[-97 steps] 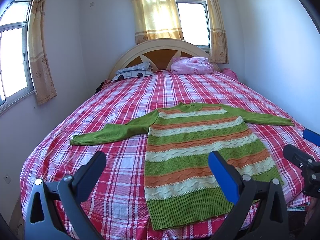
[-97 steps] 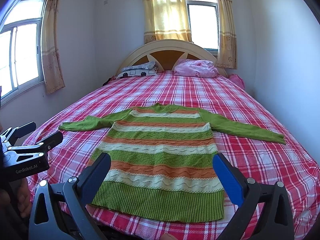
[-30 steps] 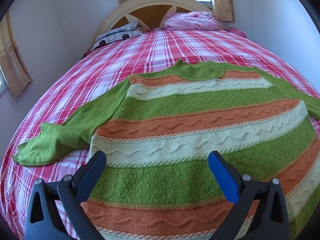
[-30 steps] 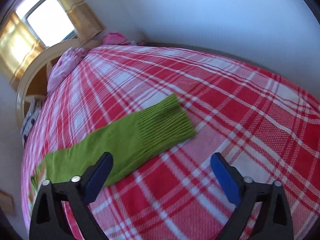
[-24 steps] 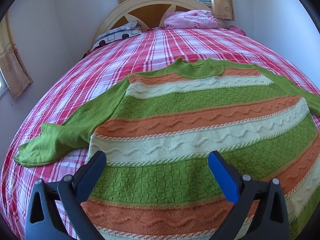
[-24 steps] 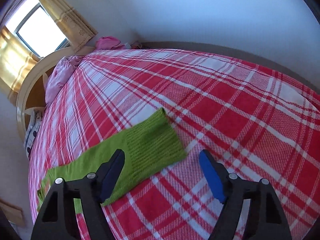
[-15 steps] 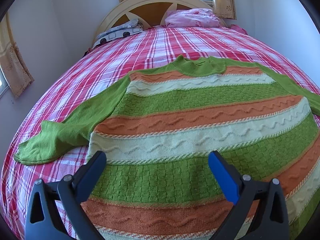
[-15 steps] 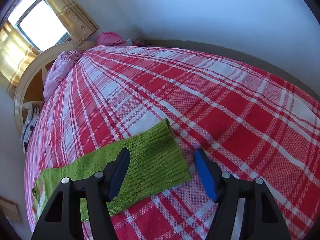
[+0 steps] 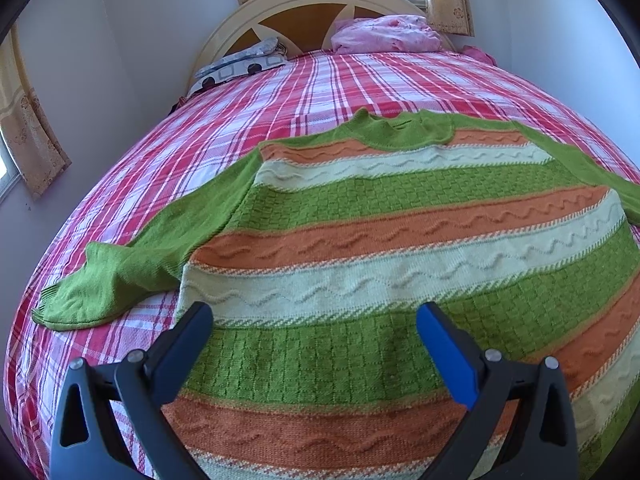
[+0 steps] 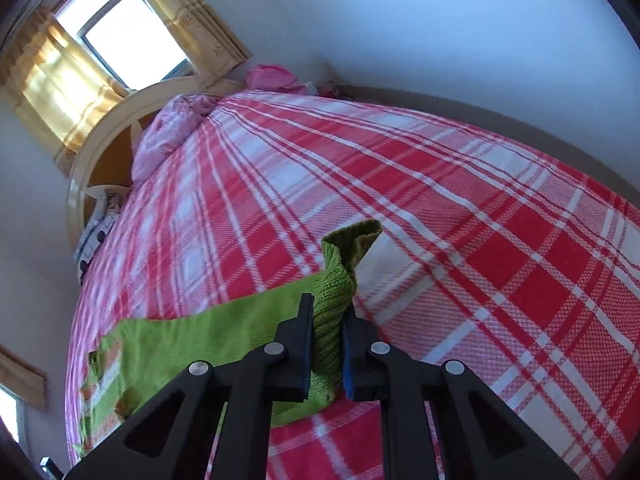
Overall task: Fold small clothes
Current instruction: 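Lift the cuff with the right gripper, lay the sleeve across the body, release, then move the left gripper to the other sleeve cuff and grasp it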
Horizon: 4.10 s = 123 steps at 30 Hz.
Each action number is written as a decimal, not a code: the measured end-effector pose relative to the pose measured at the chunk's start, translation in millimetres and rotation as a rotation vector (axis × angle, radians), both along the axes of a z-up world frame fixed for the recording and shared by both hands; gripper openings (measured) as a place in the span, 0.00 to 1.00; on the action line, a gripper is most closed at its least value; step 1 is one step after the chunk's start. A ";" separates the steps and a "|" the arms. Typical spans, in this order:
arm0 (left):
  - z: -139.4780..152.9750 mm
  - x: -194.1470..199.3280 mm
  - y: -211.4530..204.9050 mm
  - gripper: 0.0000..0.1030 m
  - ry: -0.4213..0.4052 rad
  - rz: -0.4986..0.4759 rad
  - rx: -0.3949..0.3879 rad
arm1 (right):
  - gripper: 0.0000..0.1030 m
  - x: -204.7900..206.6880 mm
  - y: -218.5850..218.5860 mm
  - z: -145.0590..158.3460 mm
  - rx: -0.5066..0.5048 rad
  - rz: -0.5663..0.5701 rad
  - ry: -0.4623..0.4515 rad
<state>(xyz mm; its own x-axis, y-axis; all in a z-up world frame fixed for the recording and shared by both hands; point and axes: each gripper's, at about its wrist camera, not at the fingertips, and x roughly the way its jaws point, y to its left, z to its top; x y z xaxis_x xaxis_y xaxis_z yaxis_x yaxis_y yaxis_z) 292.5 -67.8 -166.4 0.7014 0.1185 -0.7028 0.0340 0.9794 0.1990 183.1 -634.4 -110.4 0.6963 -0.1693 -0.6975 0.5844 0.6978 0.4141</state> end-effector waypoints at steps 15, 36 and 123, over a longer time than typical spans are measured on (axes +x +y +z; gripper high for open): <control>28.5 -14.0 64.5 1.00 -0.086 0.106 -0.006 | 0.11 44.7 94.5 80.1 -0.056 0.217 -0.104; 11.3 -18.6 135.9 1.00 -0.090 0.224 -0.066 | 0.10 130.9 266.2 162.7 -0.156 0.523 -0.188; 2.4 -23.7 329.9 1.00 0.001 0.446 -0.213 | 0.68 156.2 614.6 -64.7 -0.357 1.194 0.108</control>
<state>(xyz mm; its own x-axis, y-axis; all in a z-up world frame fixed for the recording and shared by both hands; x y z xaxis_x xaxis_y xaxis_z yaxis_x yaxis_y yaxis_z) 268.8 262.2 -164.0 0.6147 0.2606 -0.7445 -0.3979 0.9174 -0.0074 339.3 -19.8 -175.0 0.4870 0.3365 -0.8060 -0.4708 0.8784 0.0823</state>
